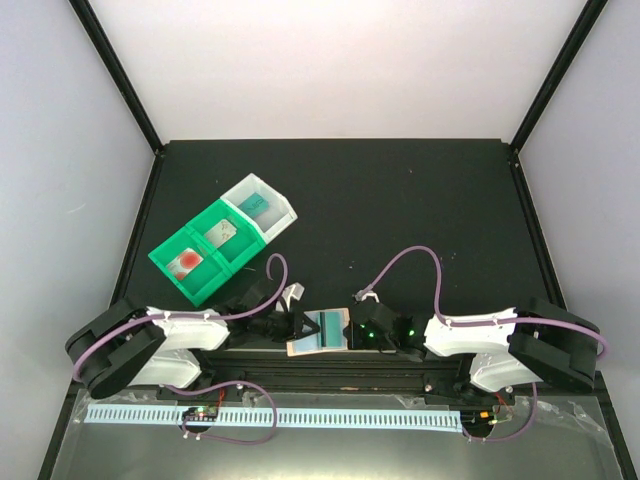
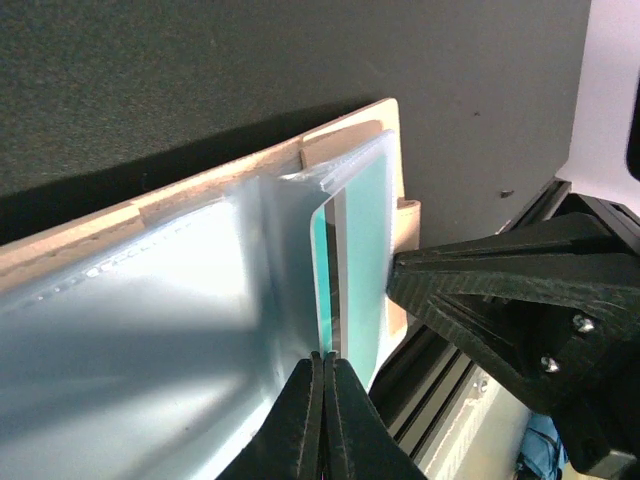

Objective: Take the credit cards out of the card holder

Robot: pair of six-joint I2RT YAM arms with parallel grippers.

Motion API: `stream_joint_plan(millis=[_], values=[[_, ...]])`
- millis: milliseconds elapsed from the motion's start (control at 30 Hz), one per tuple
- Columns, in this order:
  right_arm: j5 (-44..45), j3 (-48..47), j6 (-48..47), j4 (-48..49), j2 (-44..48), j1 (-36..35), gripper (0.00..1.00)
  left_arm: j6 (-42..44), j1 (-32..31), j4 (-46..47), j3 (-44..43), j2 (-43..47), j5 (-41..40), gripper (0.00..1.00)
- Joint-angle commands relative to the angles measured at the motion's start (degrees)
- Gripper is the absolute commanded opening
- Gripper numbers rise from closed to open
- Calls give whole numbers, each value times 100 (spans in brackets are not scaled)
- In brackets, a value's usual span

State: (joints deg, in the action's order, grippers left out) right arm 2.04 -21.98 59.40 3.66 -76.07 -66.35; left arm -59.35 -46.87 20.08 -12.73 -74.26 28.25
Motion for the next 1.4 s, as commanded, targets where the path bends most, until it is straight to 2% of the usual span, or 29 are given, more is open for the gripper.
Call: stream_joint_plan(millis=[0,67,133,500,667,800,967,1200,1267,1367], values=[[170,132,30,-151,-31,-19,1,134,64,-200,-46,306,-71,2],[175,132,22,-140,-45,-19,1,143,64,-197,-45,331,-80,2],[174,145,22,-118,-65,-19,1,131,64,-194,-75,312,-87,7],[121,180,30,-24,-57,-14,1,111,64,-416,-104,174,-375,16],[112,130,3,-37,-75,-16,1,128,64,-748,-123,251,-662,27],[55,37,-21,-115,19,-18,1,37,64,-614,-33,342,-672,31],[34,-138,-111,-240,175,-12,1,-143,49,-155,16,157,-419,31],[-71,-146,-53,-78,-219,-14,1,-533,-44,719,123,-372,-231,30],[-52,-121,-27,-79,-298,-27,1,-614,-66,968,125,-509,-162,26],[-59,-59,8,-60,-337,-36,1,-775,-80,1330,251,-551,-145,10]])
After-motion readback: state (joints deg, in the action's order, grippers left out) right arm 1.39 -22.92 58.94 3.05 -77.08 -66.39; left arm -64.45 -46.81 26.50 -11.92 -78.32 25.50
